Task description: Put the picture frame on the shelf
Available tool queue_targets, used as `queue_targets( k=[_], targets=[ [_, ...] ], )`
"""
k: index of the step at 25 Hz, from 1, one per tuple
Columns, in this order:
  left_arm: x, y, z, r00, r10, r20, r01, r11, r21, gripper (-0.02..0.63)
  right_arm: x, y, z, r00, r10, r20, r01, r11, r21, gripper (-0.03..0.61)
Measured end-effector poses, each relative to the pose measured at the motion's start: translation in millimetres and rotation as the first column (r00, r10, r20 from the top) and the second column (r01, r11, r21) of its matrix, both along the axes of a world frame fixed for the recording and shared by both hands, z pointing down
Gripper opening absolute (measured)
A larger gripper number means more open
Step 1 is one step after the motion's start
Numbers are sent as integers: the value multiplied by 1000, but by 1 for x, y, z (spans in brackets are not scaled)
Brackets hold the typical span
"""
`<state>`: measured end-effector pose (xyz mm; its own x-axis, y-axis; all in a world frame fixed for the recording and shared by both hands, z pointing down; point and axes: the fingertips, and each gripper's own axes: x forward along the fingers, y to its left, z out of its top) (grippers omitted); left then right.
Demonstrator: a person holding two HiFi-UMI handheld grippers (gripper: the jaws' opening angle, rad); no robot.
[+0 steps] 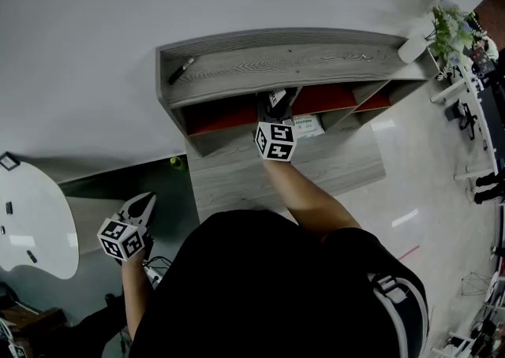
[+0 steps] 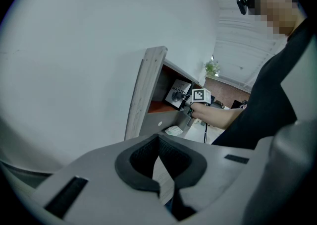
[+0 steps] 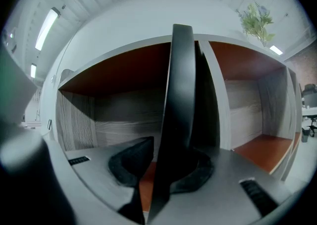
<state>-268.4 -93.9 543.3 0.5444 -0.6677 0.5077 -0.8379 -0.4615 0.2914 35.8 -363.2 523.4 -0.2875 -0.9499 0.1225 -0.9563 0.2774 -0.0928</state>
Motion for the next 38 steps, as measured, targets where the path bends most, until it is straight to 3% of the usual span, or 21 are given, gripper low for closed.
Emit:
queue_targets(
  k=[38],
  targets=[
    [3, 40, 2, 1000, 21, -19, -21, 1000, 5, 19, 19, 45, 17, 999, 33, 12, -32, 996, -79, 144]
  ],
)
